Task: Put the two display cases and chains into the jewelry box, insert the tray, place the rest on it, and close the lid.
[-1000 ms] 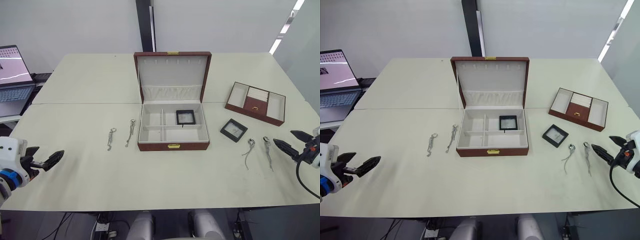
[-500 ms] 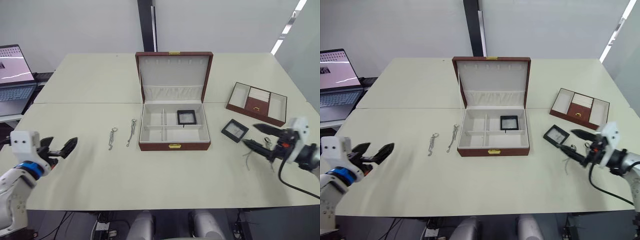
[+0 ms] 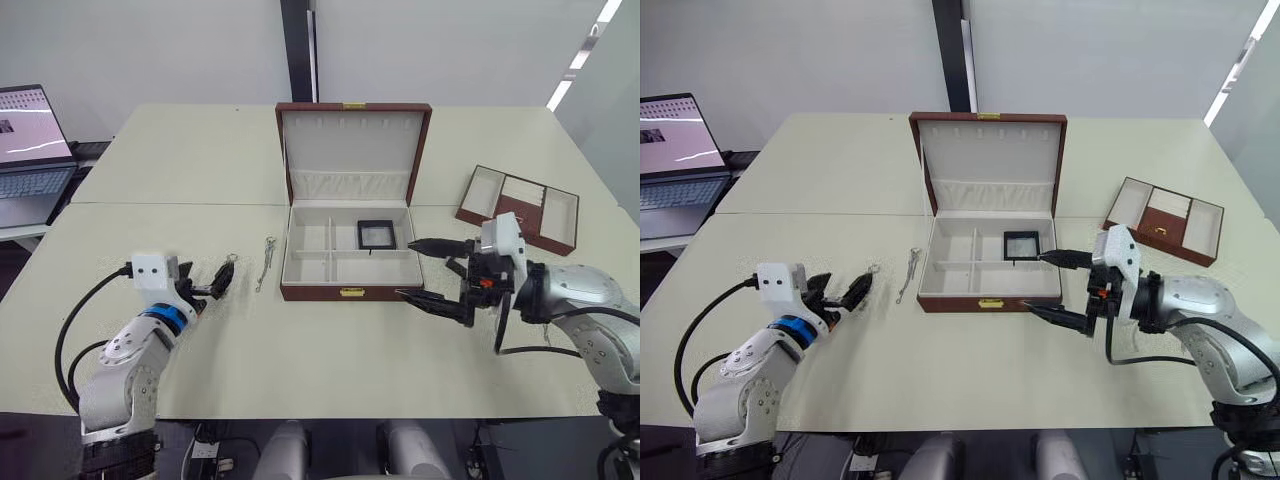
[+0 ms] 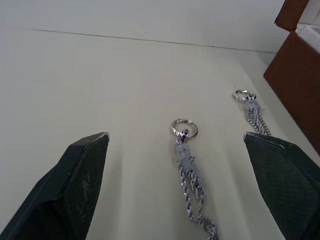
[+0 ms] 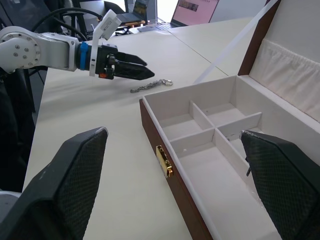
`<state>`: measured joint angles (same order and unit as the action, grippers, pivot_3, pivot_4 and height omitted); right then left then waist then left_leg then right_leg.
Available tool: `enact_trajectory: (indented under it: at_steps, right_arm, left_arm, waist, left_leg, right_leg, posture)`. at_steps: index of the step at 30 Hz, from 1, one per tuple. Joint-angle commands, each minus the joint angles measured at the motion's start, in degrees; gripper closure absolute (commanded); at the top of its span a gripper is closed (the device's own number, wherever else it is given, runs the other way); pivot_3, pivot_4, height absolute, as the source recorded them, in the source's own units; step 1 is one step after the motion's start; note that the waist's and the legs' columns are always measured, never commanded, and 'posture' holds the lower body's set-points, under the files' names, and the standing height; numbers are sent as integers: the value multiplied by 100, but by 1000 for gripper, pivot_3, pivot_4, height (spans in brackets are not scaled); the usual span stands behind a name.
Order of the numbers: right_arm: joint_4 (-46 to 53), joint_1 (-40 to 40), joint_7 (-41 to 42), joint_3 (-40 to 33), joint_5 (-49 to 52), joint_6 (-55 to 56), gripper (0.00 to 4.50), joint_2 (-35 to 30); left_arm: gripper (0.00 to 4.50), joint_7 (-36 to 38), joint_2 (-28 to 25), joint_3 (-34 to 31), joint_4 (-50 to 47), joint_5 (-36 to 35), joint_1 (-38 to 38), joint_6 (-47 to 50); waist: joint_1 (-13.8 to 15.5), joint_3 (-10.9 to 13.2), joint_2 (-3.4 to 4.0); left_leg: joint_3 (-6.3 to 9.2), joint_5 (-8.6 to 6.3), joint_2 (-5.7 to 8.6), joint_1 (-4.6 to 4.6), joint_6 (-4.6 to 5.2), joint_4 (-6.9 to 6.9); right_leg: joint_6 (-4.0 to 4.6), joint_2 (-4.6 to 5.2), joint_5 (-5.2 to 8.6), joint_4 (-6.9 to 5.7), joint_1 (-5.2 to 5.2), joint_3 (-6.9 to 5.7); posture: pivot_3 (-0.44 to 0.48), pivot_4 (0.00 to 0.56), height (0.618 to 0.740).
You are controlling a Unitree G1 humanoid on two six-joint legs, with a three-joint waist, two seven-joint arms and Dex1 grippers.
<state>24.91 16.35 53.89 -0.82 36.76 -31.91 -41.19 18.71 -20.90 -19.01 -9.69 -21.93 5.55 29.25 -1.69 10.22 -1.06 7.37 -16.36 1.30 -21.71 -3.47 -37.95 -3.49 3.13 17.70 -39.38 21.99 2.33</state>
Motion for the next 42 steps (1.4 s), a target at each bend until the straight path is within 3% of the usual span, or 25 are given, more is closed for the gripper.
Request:
enact_trajectory:
  at_steps: [1, 6, 24, 27, 39, 42]
  right_arm:
    - [29, 144, -118, 26, -74, 95, 0, 156]
    - [-86, 145, -127, 68, -170, 155, 0, 271]
    - [-155, 69, -77, 11, -209, 211, 0, 266]
    - [-141, 23, -24, -3, -202, 225, 0, 231]
    - [-178, -173, 264, 37, -272, 407, 0, 114]
    - [-182, -172, 241, 24, -288, 408, 0, 141]
  left_arm:
    - [21, -258, 96, 207, 89, 238, 206, -137]
    - [21, -466, 81, 543, 279, 599, 232, -3]
    - [21, -448, 148, 527, 785, 647, 131, -57]
    - [612, -424, 144, 506, 843, 654, 81, -130]
    - [4273, -397, 201, 477, 1003, 696, 81, -279]
    - [4457, -392, 208, 468, 1039, 709, 100, -312]
  waist:
    - [1, 0, 0]
    - [-5, 0, 0]
    - [-13, -13, 21]
    - [-13, -13, 22]
    - [-1, -15, 25]
    - [1, -18, 30]
  left_leg:
    - [0, 0, 1, 0, 0, 0]
    - [1, 0, 1, -2, 0, 0]
    - [1, 0, 1, 7, 0, 1]
    - [1, 0, 1, 7, 0, 1]
    - [4, 0, 3, 6, 1, 2]
    - [7, 0, 3, 11, 0, 2]
  right_leg:
    - [-1, 0, 0, 0, 0, 0]
    - [-1, 0, -1, 1, 2, 0]
    - [-1, -1, -1, -2, -1, 6]
    - [-1, -1, -1, -1, -1, 6]
    - [-2, 0, -2, 7, -6, 5]
    - [-4, 0, -3, 13, -16, 1]
  posture:
    - [0, 150, 740]
    - [0, 150, 740]
    - [0, 150, 740]
    - [0, 150, 740]
    - [0, 150, 740]
    - [0, 150, 740]
